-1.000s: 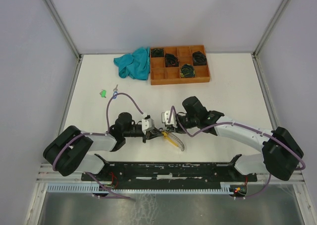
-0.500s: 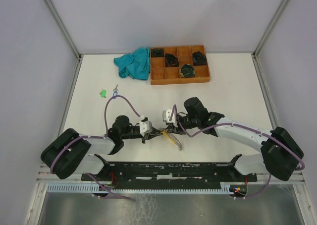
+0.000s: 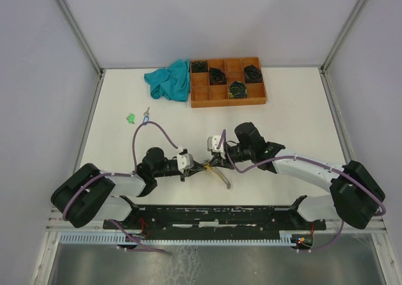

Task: Put the keys on the keyring

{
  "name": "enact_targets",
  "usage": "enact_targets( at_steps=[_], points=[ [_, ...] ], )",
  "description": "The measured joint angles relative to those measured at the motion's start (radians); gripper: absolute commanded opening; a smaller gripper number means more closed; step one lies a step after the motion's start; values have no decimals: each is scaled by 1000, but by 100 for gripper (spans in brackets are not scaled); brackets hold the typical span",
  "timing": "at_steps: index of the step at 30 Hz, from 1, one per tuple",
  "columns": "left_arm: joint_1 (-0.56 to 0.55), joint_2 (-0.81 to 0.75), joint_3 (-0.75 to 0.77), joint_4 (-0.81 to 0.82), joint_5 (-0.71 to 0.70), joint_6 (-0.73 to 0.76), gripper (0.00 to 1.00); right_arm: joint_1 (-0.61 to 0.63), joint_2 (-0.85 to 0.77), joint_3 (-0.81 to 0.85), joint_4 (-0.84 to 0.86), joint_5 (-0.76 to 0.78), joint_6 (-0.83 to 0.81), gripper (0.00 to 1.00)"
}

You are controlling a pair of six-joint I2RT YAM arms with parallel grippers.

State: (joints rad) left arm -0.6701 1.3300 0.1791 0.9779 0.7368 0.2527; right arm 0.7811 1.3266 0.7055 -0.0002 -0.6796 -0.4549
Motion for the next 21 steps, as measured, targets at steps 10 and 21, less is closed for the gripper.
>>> enact_targets(
  at_steps=[10,21],
  points=[
    [-11,-47,-38,33,-69,0,3,-5,-12,-12,32,8,10,4],
    [-46,-76,-50,46,-145,8,3,-10,-20,-24,76,3,60,8]
  ],
)
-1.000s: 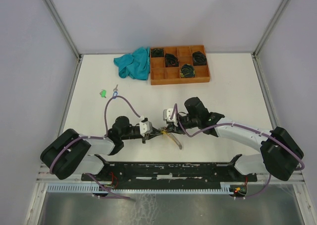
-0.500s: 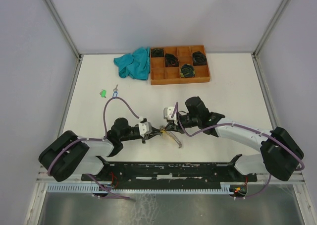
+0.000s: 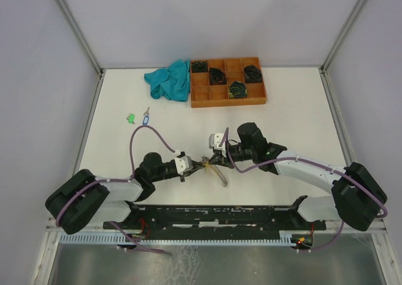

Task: Put the keys on the keyring

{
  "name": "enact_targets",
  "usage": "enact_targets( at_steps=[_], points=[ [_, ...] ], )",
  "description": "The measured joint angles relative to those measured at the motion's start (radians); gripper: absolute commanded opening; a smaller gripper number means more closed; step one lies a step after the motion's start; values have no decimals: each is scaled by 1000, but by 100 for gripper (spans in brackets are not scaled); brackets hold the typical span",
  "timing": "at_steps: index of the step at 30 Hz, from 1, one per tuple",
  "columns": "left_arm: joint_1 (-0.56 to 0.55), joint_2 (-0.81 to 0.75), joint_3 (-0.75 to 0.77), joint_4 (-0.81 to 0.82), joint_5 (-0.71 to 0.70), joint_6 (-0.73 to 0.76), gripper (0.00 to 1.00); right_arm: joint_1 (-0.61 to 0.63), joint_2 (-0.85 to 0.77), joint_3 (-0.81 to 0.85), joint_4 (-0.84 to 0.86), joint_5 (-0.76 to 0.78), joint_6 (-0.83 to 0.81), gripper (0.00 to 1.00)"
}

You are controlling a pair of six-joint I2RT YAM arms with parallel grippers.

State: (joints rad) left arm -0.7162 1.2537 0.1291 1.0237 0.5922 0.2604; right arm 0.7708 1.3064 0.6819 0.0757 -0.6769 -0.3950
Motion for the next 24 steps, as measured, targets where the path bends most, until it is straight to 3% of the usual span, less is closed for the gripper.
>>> enact_targets(
  at_steps=[7,16,24],
  points=[
    [-18,-9,-19,25,-52,3,3,-1,0,-10,21,2,16,1],
    [-49,-28,-43,63,-148,3,3,0,-12,-14,48,31,30,1],
    [-70,-115,-53,60,-264,-45,11,2,-83,-39,108,101,35,1]
  ],
)
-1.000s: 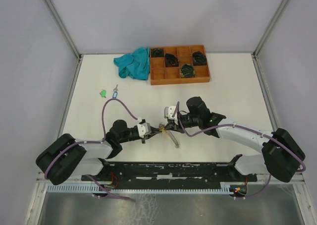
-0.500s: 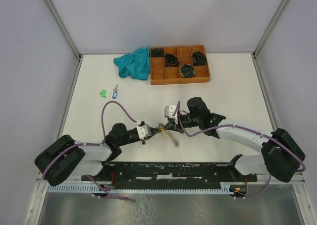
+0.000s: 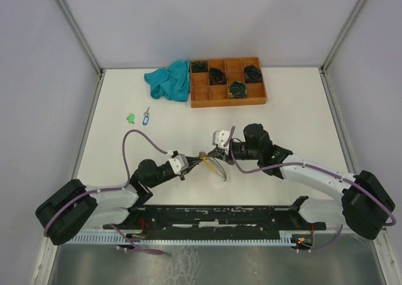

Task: Put the keys on the keyring

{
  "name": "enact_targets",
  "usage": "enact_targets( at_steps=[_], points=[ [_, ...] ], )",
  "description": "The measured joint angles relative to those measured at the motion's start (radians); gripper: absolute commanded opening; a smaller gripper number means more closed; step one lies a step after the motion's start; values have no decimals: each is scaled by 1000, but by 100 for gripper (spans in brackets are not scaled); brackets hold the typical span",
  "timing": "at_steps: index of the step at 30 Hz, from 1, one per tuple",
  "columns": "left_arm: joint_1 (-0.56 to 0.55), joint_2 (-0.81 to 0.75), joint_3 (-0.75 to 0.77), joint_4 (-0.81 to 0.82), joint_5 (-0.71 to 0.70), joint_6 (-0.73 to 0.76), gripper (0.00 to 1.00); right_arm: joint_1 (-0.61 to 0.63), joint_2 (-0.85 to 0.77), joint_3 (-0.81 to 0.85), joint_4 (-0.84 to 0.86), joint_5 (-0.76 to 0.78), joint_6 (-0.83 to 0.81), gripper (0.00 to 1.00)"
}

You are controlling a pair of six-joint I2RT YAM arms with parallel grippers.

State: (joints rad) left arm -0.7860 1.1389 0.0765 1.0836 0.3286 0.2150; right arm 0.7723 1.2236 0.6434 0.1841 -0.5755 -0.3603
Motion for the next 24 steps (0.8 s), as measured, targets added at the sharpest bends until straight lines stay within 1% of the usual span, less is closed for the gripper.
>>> enact_targets(
  at_steps=[7,11,16,18,20,24],
  points=[
    [-1,-66,-5,-62,-50,-92,22,-13,-15,-3,23,48,5,1],
    [-1,-82,-29,-106,-71,-149,32,-19,-19,-3,32,68,3,1],
    [0,-210,-31,-229,-133,-174,42,-22,-32,4,-26,77,-56,1],
    [-1,-267,-14,-267,-159,-174,44,-22,-32,5,-46,77,-79,1],
    [-1,-291,11,-283,-174,-174,45,-22,-32,5,-62,78,-107,1],
    [0,-246,61,-274,-174,-174,46,-22,-32,7,-92,75,-158,1]
  ],
)
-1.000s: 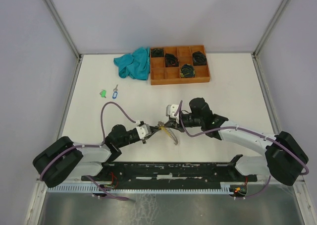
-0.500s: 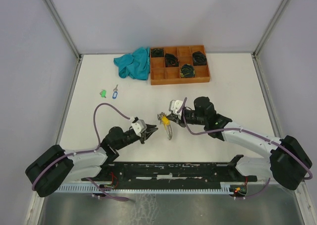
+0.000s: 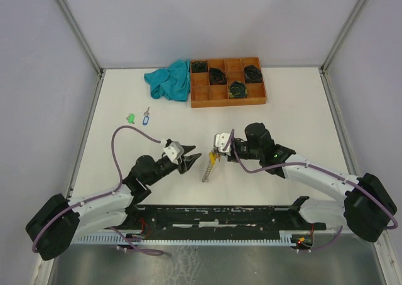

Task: Put the keys on the keyring

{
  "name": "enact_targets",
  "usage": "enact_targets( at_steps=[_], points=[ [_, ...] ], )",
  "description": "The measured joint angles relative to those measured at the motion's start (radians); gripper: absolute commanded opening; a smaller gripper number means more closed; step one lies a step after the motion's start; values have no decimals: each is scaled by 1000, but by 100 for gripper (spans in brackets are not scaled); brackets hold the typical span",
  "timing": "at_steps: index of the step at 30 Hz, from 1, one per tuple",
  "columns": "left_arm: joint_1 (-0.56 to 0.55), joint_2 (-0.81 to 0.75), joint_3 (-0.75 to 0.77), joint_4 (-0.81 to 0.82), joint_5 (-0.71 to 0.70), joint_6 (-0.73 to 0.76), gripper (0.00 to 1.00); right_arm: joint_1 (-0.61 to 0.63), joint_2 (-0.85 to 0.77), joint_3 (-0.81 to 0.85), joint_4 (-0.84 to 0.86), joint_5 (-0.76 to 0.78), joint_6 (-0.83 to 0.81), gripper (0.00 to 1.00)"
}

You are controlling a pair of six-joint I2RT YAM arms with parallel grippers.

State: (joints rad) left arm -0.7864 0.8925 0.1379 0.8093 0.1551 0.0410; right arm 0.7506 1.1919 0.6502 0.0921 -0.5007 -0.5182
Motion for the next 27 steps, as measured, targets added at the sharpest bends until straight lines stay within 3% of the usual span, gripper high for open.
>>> enact_targets(
  at_steps=[7,15,27],
  points=[
    [2,172,133,-11,12,-60,49,0,0,21,-42,-2,-48,1],
    [2,297,229,2,54,-196,70,0,0,21,-60,0,-56,1],
    [6,351,231,-66,61,-264,65,-1,-10,21,-82,33,-56,1]
  ],
)
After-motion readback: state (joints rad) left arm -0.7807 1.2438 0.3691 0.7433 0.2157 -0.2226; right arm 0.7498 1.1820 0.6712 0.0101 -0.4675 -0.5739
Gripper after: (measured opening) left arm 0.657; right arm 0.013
